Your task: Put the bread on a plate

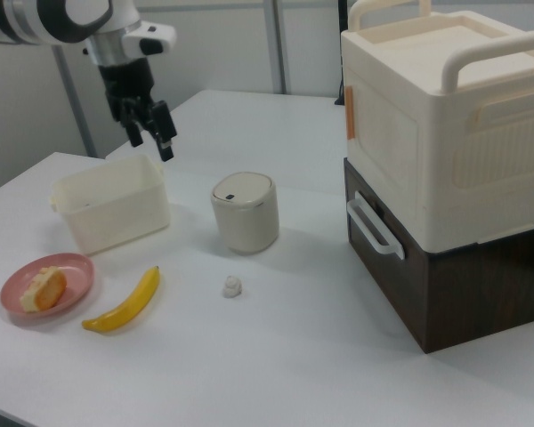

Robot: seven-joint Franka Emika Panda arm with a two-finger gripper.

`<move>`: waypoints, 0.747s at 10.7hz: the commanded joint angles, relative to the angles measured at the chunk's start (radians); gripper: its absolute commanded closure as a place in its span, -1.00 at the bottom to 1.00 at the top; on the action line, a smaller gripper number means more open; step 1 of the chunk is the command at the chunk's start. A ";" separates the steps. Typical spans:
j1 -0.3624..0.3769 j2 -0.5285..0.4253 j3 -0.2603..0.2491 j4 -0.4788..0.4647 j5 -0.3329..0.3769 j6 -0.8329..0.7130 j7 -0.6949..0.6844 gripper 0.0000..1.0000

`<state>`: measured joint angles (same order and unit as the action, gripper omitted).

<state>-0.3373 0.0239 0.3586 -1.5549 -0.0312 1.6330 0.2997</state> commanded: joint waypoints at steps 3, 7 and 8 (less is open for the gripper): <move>0.113 -0.039 -0.225 -0.010 0.042 0.001 -0.028 -1.00; 0.138 -0.045 -0.265 -0.010 0.039 -0.007 -0.194 -1.00; 0.147 -0.068 -0.306 -0.010 0.048 -0.015 -0.277 -1.00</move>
<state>-0.2223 -0.0024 0.1451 -1.5557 -0.0107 1.6329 0.2013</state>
